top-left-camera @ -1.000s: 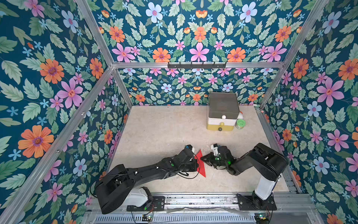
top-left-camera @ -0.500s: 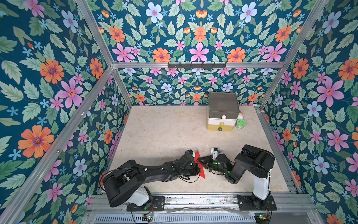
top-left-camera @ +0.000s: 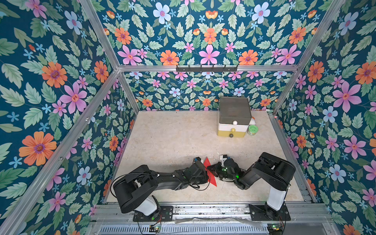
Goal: Fold the square paper diagonally
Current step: Fold the paper at the center of the board.
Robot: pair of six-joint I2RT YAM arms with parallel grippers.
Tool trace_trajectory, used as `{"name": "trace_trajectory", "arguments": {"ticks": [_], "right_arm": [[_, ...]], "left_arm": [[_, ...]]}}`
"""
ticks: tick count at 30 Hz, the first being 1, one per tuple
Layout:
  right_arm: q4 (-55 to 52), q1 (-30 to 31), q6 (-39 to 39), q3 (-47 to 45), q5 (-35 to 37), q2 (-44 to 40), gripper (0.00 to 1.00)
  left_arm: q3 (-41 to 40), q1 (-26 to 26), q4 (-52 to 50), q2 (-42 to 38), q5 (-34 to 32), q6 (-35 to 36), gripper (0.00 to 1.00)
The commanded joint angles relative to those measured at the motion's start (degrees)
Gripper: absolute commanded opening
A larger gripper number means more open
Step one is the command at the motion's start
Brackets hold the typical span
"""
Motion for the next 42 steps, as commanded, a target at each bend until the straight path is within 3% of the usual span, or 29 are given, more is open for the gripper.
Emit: {"name": "trace_trajectory", "arguments": {"ticks": [1,12,24,35,42], "right_arm": [[-16.01,-1.76,-3.38,1.28,-0.75,-0.83,0.00],[-27.93,-10.17,-14.68,12.27,-6.86,2.81,0.00],[-35.23,-14.08,-20.93,22.06,-9.08,8.21,0.00],[-46.08,-13.65,-26.47,20.03,-4.52,-9.30,0.00],[-43.53,-9.20,-25.97,19.04,-6.75,-7.51,0.00]], "left_arm": [[-1.87,-0.02,-5.36,0.91,-1.54,-0.22,0.00],[-4.82,-0.03,-3.82,0.82,-0.02,0.52,0.00],[-7.07,0.03,-1.86,1.51,1.12,0.52,0.00],[-5.74,-0.04,-1.07,2.64,1.34,0.85,0.00],[-4.64,-0.02,-1.90,2.36,1.19,1.83,0.00]]}}
